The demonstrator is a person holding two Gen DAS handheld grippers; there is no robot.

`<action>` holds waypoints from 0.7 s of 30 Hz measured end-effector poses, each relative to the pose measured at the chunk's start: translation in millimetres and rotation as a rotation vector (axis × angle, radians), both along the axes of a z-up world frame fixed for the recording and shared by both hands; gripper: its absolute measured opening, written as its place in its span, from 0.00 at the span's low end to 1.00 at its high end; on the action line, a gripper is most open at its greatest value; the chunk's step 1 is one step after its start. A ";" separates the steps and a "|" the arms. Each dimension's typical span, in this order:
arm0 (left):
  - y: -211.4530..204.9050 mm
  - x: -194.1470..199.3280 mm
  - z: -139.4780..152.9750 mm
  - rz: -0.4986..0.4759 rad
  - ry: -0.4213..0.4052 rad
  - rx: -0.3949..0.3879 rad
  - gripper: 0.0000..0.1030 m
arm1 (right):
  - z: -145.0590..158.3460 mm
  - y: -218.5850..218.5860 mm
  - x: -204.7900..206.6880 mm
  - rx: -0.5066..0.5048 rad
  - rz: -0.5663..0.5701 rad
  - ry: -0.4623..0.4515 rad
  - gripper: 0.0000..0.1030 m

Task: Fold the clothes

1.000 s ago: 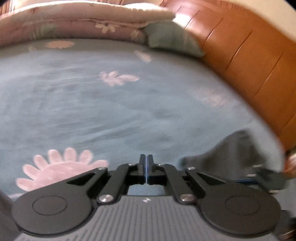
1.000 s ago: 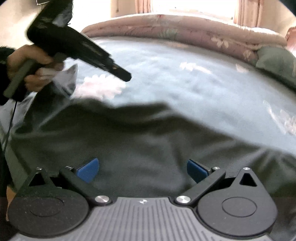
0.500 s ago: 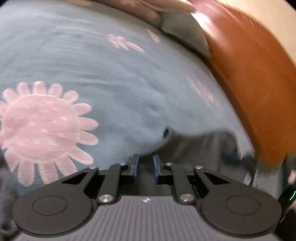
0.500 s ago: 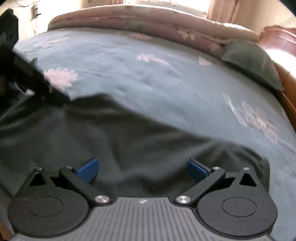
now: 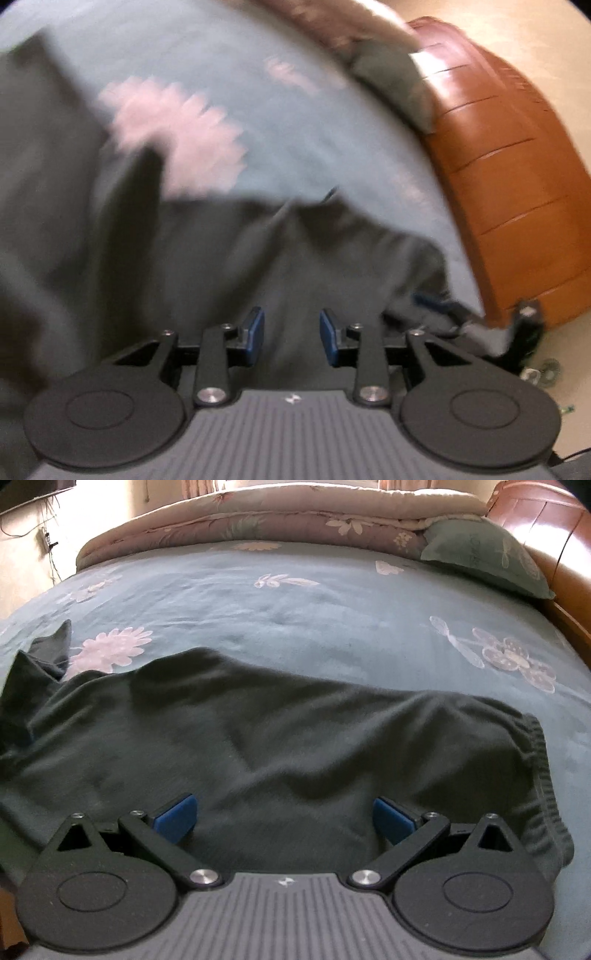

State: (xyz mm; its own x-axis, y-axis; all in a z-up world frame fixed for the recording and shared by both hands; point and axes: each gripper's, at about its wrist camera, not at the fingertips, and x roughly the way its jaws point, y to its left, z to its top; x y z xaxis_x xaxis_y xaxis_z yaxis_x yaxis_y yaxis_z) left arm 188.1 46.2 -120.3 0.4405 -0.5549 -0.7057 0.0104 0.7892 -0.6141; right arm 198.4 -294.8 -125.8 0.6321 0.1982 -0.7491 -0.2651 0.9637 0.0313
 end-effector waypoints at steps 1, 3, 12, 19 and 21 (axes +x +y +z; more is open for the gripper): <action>1.2 -8.1 -6.5 0.024 0.023 0.014 0.25 | 1.5 0.9 -1.6 0.010 -0.003 -0.001 1.00; 3.7 -15.3 -5.2 0.036 0.047 -0.005 0.28 | 4.6 2.6 -4.9 0.031 -0.008 -0.003 1.00; 10.6 -15.5 41.9 0.150 -0.134 -0.005 0.46 | 14.3 9.1 -19.4 0.120 -0.038 -0.001 1.00; 82.0 -49.9 40.9 0.380 -0.134 -0.083 0.54 | 0.4 1.3 -28.9 0.205 -0.068 0.051 1.00; 108.0 -50.8 31.8 0.475 -0.117 -0.135 0.55 | 1.1 2.7 -27.2 0.198 -0.068 0.057 1.00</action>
